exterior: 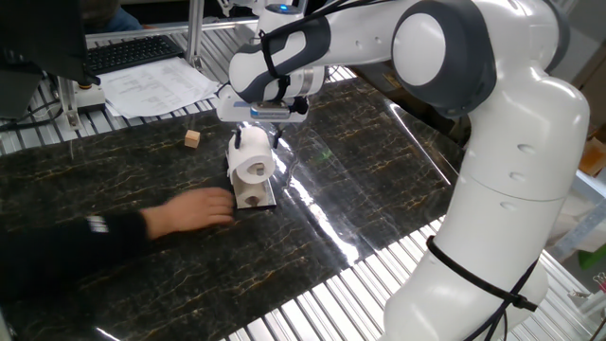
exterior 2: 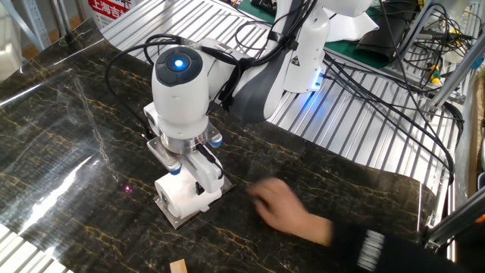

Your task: Take the roll of paper down from the shelf

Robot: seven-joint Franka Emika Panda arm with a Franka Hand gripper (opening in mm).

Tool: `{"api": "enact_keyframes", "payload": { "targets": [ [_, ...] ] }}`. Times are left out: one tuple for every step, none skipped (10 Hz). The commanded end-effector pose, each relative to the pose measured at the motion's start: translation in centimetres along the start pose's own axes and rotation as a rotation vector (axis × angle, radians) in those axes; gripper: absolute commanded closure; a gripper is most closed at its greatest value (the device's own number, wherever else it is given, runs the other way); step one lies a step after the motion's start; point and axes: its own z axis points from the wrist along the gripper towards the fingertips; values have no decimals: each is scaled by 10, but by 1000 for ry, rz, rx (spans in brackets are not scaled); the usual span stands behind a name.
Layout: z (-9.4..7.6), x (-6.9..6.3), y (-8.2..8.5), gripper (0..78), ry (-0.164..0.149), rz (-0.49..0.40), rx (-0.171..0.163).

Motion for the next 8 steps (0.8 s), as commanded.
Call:
{"api": "enact_keyframes", "payload": {
  "targets": [
    [6, -3, 2, 2, -20, 24, -5],
    [7, -3, 2, 2, -21, 29, -6],
    [7, -3, 2, 2, -22, 33, -6],
    [8, -4, 3, 2, -24, 42, -6],
    [9, -4, 3, 2, -25, 46, -6],
    [10, -4, 3, 2, -29, 49, -6],
    [11, -4, 3, 2, -31, 54, -5],
    [12, -4, 4, 2, -32, 55, -4]
  ]
}}
